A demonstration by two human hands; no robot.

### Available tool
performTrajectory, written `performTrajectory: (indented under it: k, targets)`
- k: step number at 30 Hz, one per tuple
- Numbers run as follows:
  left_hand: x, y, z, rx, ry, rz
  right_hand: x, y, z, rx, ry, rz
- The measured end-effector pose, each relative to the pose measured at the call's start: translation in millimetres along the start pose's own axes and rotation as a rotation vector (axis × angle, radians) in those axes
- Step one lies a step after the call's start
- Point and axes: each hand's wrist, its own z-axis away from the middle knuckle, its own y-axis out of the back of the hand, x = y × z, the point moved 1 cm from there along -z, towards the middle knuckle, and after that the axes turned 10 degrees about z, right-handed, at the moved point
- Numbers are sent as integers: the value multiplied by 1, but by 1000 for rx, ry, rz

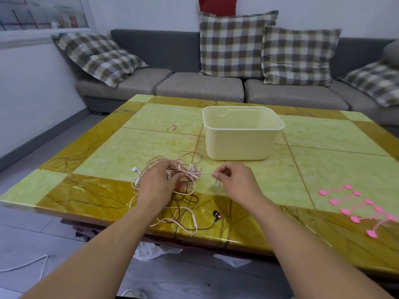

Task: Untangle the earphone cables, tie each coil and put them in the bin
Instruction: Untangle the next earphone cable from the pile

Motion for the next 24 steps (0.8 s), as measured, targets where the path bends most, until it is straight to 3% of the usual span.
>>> performTrajectory:
  k: [9, 14, 16, 17, 19, 24]
  targets:
    - [4, 4, -7, 116, 112, 36, 36, 50, 6, 248, -254, -538]
    - [8, 3, -7, 97, 81, -33, 43, 80, 7, 372, -398, -1394]
    - [11, 1, -7, 107, 53, -57, 48, 88, 10, 421, -413, -1549]
    - [14, 0, -7, 112, 28, -64, 50, 90, 10, 429, -419, -1519]
    - [19, -3, -7, 107, -26, -56, 52, 90, 10, 382, -367, -1199]
    - [29, -13, -3, 37, -107, -54, 43, 66, 20, -81, -21, -240]
